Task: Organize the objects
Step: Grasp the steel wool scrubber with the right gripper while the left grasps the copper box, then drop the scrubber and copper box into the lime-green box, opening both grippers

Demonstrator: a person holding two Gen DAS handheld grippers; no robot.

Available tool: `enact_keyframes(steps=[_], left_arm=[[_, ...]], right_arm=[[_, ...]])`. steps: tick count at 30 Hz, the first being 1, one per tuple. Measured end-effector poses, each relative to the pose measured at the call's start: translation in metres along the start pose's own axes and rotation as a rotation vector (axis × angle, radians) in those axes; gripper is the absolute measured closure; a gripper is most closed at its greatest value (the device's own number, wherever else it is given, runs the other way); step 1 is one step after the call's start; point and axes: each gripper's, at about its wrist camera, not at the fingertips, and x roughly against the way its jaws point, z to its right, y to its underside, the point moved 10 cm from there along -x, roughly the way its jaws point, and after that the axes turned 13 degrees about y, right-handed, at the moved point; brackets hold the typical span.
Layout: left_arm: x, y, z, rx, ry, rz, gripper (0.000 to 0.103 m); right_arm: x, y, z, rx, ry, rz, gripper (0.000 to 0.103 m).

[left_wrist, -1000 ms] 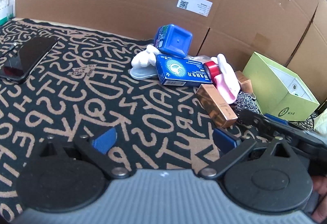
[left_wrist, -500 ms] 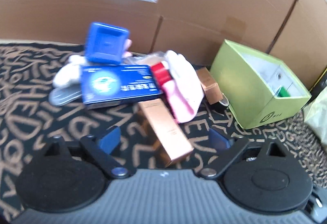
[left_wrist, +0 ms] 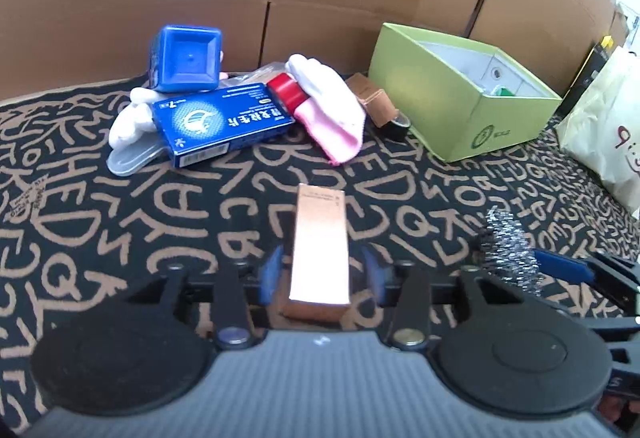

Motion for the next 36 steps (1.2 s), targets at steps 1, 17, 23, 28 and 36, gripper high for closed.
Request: enact_keyframes(steps=[1,17,23,28,36], left_arm=[[-0.001,0.000,0.001,-0.006,-0.002,0.000,0.054],[-0.016,-0.004,0.007,-0.050,-0.048,-0.030,0.073],[-0.007,-0.021,0.046,-0.092,0.048,0.007,0.073],[-0.006,-0.055,0.089,-0.142,0.129,0.057,0.073],[-0.028,-0.113,0.148,-0.203,0.185,0.051,0.073]], right_arm=[[-0.002,-0.001,-0.001,0.005,0.013,0.001,0.039],[-0.014,0.002,0.005,-0.002,0.028,-0.013,0.062],[0.000,-0.019,0.023,-0.029,0.015,0.038,0.062],[0.007,-0.048,0.056,-0.019,0.041,0.082,0.062],[-0.003,-0.101,0.119,-0.056,0.091,0.129,0.062]])
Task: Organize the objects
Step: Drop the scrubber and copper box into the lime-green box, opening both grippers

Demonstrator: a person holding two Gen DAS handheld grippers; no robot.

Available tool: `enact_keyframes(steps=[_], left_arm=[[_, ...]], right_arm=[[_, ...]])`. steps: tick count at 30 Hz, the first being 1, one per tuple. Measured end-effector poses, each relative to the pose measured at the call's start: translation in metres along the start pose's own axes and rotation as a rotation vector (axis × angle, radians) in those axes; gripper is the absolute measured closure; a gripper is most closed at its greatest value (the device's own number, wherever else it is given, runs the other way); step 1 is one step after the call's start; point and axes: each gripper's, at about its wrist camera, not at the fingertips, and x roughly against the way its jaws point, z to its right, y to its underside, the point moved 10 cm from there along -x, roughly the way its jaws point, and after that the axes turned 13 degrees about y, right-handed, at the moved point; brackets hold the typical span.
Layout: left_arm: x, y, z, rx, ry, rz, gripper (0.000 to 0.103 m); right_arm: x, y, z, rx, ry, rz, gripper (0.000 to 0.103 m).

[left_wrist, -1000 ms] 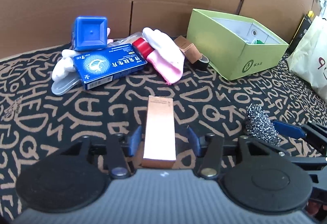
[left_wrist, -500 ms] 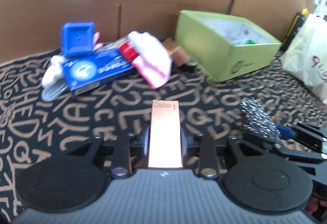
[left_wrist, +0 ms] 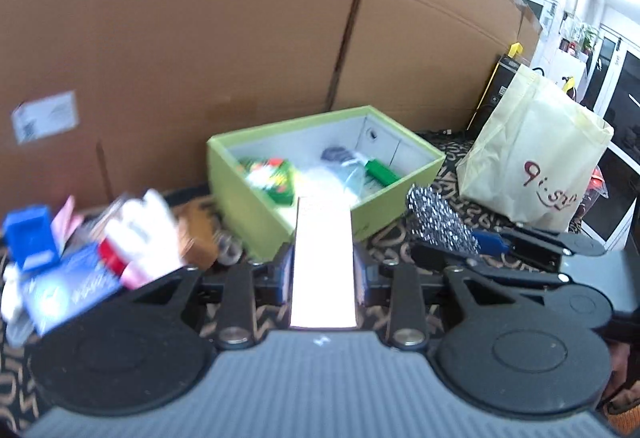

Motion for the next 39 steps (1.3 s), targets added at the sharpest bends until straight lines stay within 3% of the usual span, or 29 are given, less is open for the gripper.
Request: enact_keyframes(steps=[5,8,16,19,20,22,24,29,32,34,39], left_arm=[[-0.039,-0.040,0.005,0.042,0.003,0.005,0.073],[-0.063,-0.061,-0.001,0.046,-0.032,0.028,0.073],[-0.112,-0.092,-0.025,0.076,-0.054,0.045,0.073],[-0.128,-0.096,-0.035,0.086,-0.046,0.044,0.071],[-0.133,-0.094,-0.040,0.082,-0.048,0.040,0.067],[-0.139,-0.091,-0.049,0.079,-0.070,0.043,0.028],[-0.135,-0.087,-0.058,0.080,-0.090,0.078,0.025],[-0.128,-0.079,-0.069,0.111,-0.089,0.083,0.016],[-0.114,-0.077,-0.066,0.112,-0.085,0.107,0.011],[-0.098,-0.074,-0.062,0.096,-0.097,0.130,0.000],[-0.048,-0.061,-0.047,0.058,-0.123,0.193,0.000]], right_arm=[[-0.034,-0.036,0.032,-0.032,0.068,0.039,0.062],[-0.059,-0.048,0.050,-0.032,0.112,0.050,0.062],[-0.124,-0.062,0.073,-0.066,0.144,0.016,0.061],[-0.149,-0.061,0.077,-0.100,0.146,0.003,0.056],[-0.156,-0.058,0.078,-0.118,0.143,-0.007,0.050],[-0.169,-0.047,0.082,-0.137,0.136,-0.041,0.037],[-0.174,-0.036,0.088,-0.140,0.158,-0.058,0.035],[-0.152,-0.032,0.099,-0.134,0.197,-0.001,0.030],[-0.132,-0.038,0.099,-0.178,0.175,0.011,0.029],[-0.116,-0.043,0.096,-0.183,0.159,0.033,0.026],[-0.066,-0.056,0.070,-0.176,0.103,0.113,0.019]])
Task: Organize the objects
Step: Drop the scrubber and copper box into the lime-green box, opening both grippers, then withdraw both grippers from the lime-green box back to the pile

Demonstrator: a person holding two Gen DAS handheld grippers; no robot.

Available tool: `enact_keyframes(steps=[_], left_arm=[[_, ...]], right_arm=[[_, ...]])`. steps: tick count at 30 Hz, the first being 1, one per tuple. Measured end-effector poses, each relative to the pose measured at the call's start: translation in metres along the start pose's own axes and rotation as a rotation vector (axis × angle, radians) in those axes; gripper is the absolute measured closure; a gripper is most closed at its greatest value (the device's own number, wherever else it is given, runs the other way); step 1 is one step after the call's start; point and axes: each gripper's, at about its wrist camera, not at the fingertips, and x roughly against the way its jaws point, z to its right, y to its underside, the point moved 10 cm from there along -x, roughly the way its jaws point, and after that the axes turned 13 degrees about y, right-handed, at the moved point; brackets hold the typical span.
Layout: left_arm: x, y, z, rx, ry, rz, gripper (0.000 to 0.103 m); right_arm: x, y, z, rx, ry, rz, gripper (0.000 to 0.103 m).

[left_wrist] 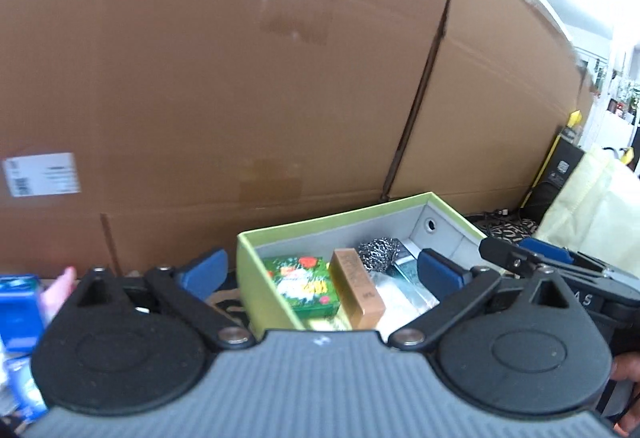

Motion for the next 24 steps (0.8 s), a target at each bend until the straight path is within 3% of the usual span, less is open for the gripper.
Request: enact_keyframes(steps=[6,12,20,24], left_arm=[[0.065,0.020,-0.006,0.038,-0.017,0.026,0.000],[0.126,0.057,-0.027,0.024,-0.135,0.015,0.000],[0.164,0.127,-0.077,0.162,-0.209,-0.048,0.000],[0.174,0.146,-0.107,0.228,-0.260,-0.055,0.000]], right_arm=[[0.062,0.006,-0.030,-0.005,-0.095,0.048,0.015],[0.103,0.032,-0.061,0.026,-0.150,0.040,0.013],[0.112,0.107,-0.120,0.161,-0.229,-0.075,0.013],[0.114,0.142,-0.152,0.211,-0.268,-0.136,0.013]])
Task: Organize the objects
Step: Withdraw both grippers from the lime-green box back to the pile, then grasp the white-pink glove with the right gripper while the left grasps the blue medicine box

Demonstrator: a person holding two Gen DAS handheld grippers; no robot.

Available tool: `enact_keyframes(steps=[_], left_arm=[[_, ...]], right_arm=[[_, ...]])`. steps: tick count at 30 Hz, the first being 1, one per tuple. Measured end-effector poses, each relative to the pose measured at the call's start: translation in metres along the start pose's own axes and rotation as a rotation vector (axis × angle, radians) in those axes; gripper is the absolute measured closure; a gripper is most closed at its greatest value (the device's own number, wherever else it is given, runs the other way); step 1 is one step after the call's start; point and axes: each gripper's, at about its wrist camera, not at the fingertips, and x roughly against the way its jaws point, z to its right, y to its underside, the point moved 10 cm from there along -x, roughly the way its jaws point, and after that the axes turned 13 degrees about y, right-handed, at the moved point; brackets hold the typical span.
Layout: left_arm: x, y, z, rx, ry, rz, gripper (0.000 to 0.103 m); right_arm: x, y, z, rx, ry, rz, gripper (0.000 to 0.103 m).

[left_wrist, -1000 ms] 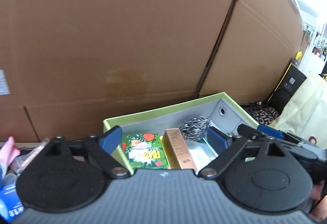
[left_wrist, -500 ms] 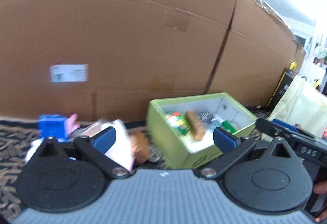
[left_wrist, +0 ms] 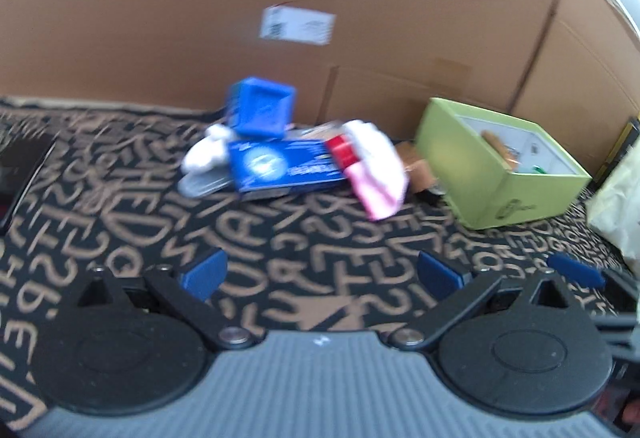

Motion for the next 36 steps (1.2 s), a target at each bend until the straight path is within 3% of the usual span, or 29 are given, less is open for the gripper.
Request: enact_keyframes(steps=[3,7,13,18,21,24,27,28,29,31,32,33,36], left_arm=[[0.003,-0.001,-0.020,0.029,-0.010,0.008,0.000],[-0.004,-0.021,-0.036,-0.021,-0.002,0.029,0.000],[-0.039,-0.065,-0.040,-0.108,0.106,0.049,0.000],[-0.089,-0.076,-0.035,-0.241,0.115,-0.035,0.000],[-0.112,-0.075,-0.040,-0.267,0.077,-0.076,0.000],[-0.120,-0.066,-0.041,-0.286,0.086,-0.123,0.001],[-0.113,-0.050,-0.036,-0.309,0.147,-0.155,0.015],[-0.109,-0.046,-0.034,-0.327,0.150,-0.154,0.028],[-0.105,-0.043,-0.035,-0.315,0.147,-0.159,0.032],[-0.101,-0.034,-0.033,-0.281,0.184,-0.196,0.033],[-0.100,-0.030,-0.033,-0.266,0.188,-0.203,0.033],[-0.098,-0.026,-0.032,-0.264,0.186,-0.203,0.033],[-0.094,-0.020,-0.025,-0.302,0.162,-0.191,0.035]], right_arm=[[-0.005,0.007,-0.019,0.012,-0.026,-0.034,0.013],[-0.005,0.009,-0.036,0.022,-0.051,-0.045,0.013],[-0.006,0.012,-0.044,0.041,-0.039,-0.055,0.013],[-0.015,0.008,-0.046,0.053,-0.020,-0.064,0.013],[-0.030,0.002,-0.048,0.074,-0.009,-0.061,0.013],[-0.062,-0.007,-0.048,0.084,0.015,-0.079,0.018],[-0.104,-0.014,-0.044,0.076,0.053,-0.114,0.030],[-0.118,-0.015,-0.043,0.065,0.065,-0.135,0.033],[-0.131,-0.015,-0.042,0.059,0.068,-0.161,0.040],[-0.148,-0.017,-0.043,0.028,0.056,-0.171,0.048],[-0.151,-0.019,-0.043,0.023,0.054,-0.166,0.064],[-0.152,-0.021,-0.045,0.020,0.038,-0.167,0.087],[-0.135,-0.023,-0.043,-0.008,0.014,-0.149,0.093]])
